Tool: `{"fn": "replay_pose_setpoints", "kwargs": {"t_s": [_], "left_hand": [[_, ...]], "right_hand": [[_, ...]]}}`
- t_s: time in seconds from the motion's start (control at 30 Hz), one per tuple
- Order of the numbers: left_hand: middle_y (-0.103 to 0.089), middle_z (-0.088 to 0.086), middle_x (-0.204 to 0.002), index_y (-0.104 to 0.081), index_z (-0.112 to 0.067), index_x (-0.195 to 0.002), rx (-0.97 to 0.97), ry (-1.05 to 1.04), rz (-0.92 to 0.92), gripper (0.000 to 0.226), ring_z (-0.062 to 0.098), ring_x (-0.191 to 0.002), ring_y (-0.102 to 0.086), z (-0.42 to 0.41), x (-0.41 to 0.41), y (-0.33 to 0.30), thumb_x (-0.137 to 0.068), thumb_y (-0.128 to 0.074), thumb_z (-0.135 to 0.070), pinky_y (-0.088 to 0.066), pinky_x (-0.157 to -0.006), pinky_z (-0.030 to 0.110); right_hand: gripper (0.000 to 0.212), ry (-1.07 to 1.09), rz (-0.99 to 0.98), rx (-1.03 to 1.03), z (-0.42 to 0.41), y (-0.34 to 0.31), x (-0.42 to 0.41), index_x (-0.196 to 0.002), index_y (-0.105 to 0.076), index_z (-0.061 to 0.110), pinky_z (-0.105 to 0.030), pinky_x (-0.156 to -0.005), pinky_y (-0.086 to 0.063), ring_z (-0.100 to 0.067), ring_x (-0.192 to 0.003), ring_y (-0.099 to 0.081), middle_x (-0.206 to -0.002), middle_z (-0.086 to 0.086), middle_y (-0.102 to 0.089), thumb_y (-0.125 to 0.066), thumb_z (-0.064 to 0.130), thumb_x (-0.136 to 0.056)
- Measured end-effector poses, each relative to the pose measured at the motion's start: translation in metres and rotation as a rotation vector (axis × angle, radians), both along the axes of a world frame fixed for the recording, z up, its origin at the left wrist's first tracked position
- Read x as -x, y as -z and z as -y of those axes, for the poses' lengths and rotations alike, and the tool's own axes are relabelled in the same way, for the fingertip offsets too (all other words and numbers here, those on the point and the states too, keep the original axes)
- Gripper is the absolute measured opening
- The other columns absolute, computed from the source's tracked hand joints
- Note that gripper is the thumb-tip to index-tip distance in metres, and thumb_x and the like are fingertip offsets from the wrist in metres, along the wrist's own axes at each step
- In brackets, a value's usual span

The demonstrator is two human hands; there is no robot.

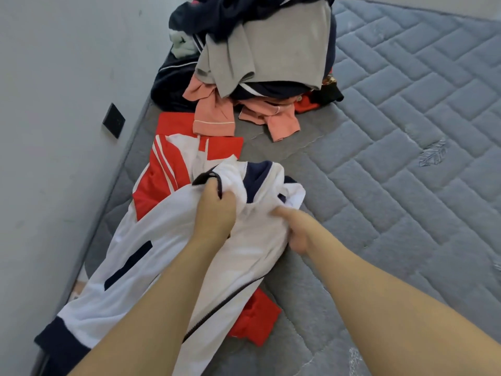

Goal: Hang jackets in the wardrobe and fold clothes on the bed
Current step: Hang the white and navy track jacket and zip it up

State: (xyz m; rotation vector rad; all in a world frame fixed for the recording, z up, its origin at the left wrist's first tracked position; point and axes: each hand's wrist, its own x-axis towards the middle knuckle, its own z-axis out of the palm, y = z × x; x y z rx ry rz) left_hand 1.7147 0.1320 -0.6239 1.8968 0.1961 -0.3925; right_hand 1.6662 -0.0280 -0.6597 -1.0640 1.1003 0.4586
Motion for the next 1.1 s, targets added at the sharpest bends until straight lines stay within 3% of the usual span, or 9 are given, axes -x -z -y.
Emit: {"fn": "replay_pose_setpoints", "kwargs": {"t_s": [0.07,0.13,0.23,0.37,0.57,0.7,0.83,0.93,1.1], "left_hand": [[-0.062,0.000,-0.121,-0.055,-0.020,-0.122,0.025,0.018,0.026,0.032,0.018,-0.112,-0.058,-0.010,0.006,-0.020,-0.094,-0.042,-0.013,-0.047,-0.099,0.038],[-0.063,-0.007,-0.109,-0.061,-0.030,-0.109,0.093,0.001,0.034,0.027,0.005,-0.099,-0.059,-0.012,0.013,-0.050,-0.095,-0.044,-0.014,-0.049,-0.093,0.032],[-0.057,-0.014,-0.082,-0.060,-0.028,-0.089,0.217,-0.022,0.031,0.021,-0.005,-0.069,-0.052,0.004,0.029,-0.113,-0.098,-0.046,-0.015,-0.045,-0.070,0.014],[-0.058,-0.012,-0.078,-0.059,-0.021,-0.091,0.396,0.064,0.028,0.020,-0.007,-0.062,-0.052,0.050,0.072,-0.209,-0.101,-0.044,-0.011,-0.044,-0.059,0.007],[-0.057,-0.004,-0.080,-0.063,-0.019,-0.093,0.532,0.294,-0.087,0.016,0.007,-0.075,-0.052,0.117,0.184,-0.313,-0.100,-0.050,-0.015,-0.044,-0.069,0.023],[-0.065,0.000,-0.092,-0.066,-0.027,-0.090,0.649,0.519,-0.224,0.020,0.016,-0.087,-0.060,0.164,0.270,-0.370,-0.101,-0.050,-0.024,-0.047,-0.081,0.038],[-0.066,0.001,-0.096,-0.062,-0.021,-0.096,0.722,0.791,-0.239,0.018,0.017,-0.091,-0.062,0.220,0.378,-0.427,-0.102,-0.046,-0.025,-0.048,-0.088,0.043],[-0.063,0.005,-0.096,-0.059,-0.016,-0.101,0.712,0.984,-0.198,0.016,0.018,-0.091,-0.060,0.259,0.471,-0.463,-0.102,-0.045,-0.023,-0.048,-0.088,0.043],[-0.059,0.006,-0.094,-0.058,-0.019,-0.094,0.695,1.220,-0.140,0.015,0.018,-0.088,-0.055,0.310,0.643,-0.514,-0.099,-0.045,-0.024,-0.045,-0.084,0.039]], "right_hand": [[0.046,0.188,0.197,-0.188,-0.002,-0.021,0.004,-0.122,-0.065,0.013,-0.041,-0.094,-0.050,-0.027,-0.105,-0.068,-0.115,-0.012,-0.070,-0.068,0.041,-0.086],[0.052,0.295,0.266,-0.265,0.002,-0.047,0.016,-0.120,-0.067,0.014,-0.045,-0.100,-0.048,-0.030,-0.107,-0.067,-0.117,-0.015,-0.069,-0.060,0.055,-0.087],[0.043,0.287,0.193,-0.107,0.011,-0.105,0.042,-0.116,-0.064,0.009,-0.042,-0.092,-0.053,-0.029,-0.100,-0.069,-0.108,-0.016,-0.072,-0.056,0.045,-0.094],[0.025,0.279,0.196,0.069,0.035,-0.197,0.093,-0.103,-0.066,0.012,-0.037,-0.084,-0.055,-0.024,-0.090,-0.069,-0.096,-0.011,-0.074,-0.052,0.033,-0.099],[0.030,0.533,0.368,0.163,0.090,-0.317,0.228,-0.115,-0.065,0.005,-0.038,-0.087,-0.053,-0.021,-0.096,-0.070,-0.104,-0.009,-0.074,-0.053,0.028,-0.099],[0.012,0.641,0.436,0.335,0.132,-0.389,0.345,-0.088,-0.070,0.004,-0.040,-0.081,-0.049,-0.030,-0.086,-0.066,-0.091,-0.016,-0.070,-0.063,0.014,-0.088],[0.010,0.666,0.358,0.630,0.159,-0.443,0.480,-0.081,-0.070,0.004,-0.031,-0.071,-0.052,-0.021,-0.077,-0.067,-0.079,-0.006,-0.072,-0.064,-0.003,-0.081],[0.003,0.725,0.252,0.845,0.175,-0.472,0.585,-0.081,-0.069,0.011,-0.021,-0.060,-0.052,-0.009,-0.067,-0.066,-0.072,0.004,-0.072,-0.068,0.008,-0.082],[0.020,0.851,0.038,1.101,0.193,-0.507,0.763,-0.082,-0.069,0.008,-0.032,-0.066,-0.050,-0.017,-0.067,-0.060,-0.073,-0.001,-0.070,-0.065,0.027,-0.084]]}}
